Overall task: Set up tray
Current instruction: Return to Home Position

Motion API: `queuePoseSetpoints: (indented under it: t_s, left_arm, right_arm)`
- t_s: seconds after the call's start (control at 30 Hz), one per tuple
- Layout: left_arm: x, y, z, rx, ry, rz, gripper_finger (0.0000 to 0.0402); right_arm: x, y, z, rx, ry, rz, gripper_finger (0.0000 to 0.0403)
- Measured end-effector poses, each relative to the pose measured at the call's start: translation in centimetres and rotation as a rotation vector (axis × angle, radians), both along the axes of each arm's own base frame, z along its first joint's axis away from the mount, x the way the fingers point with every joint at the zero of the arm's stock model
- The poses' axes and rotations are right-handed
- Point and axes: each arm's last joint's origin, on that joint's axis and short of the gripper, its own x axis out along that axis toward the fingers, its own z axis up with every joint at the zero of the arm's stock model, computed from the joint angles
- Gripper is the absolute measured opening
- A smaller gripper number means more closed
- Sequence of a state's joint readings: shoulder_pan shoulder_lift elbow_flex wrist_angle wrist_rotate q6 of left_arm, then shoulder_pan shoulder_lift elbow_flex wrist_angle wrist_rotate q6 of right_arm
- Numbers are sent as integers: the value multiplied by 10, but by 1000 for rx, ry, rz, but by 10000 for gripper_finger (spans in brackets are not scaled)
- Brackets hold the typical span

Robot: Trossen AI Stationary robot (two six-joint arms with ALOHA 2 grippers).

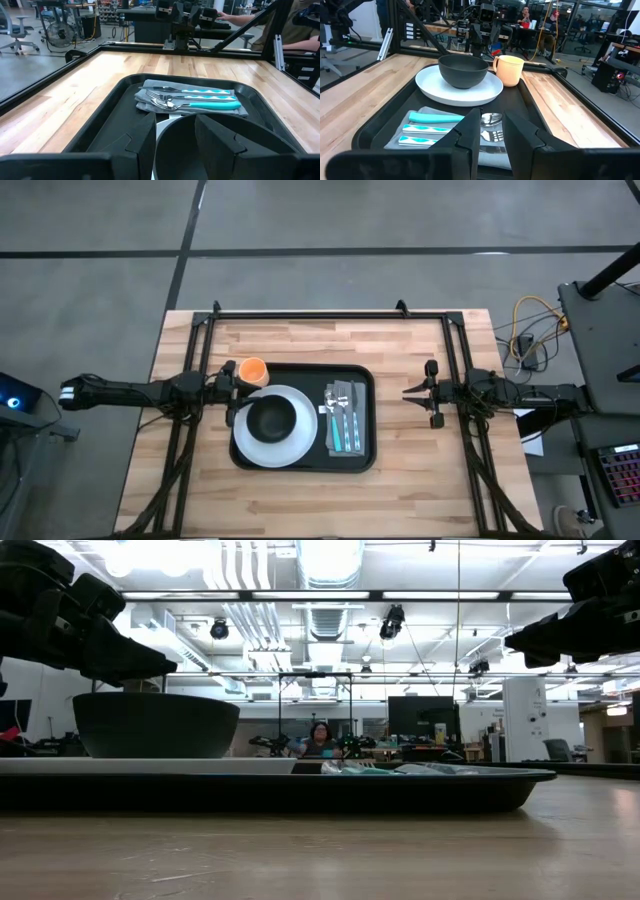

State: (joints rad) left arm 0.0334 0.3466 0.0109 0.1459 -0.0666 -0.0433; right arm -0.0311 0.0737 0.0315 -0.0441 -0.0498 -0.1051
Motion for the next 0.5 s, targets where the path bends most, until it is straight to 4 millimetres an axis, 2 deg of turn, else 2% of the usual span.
queuePoseSetpoints:
  t_s: [0.5]
  left_arm:
    - [0, 0, 0, 0, 0, 0, 118]
  right_arm:
    - [0, 0, 0, 0, 0, 0, 84]
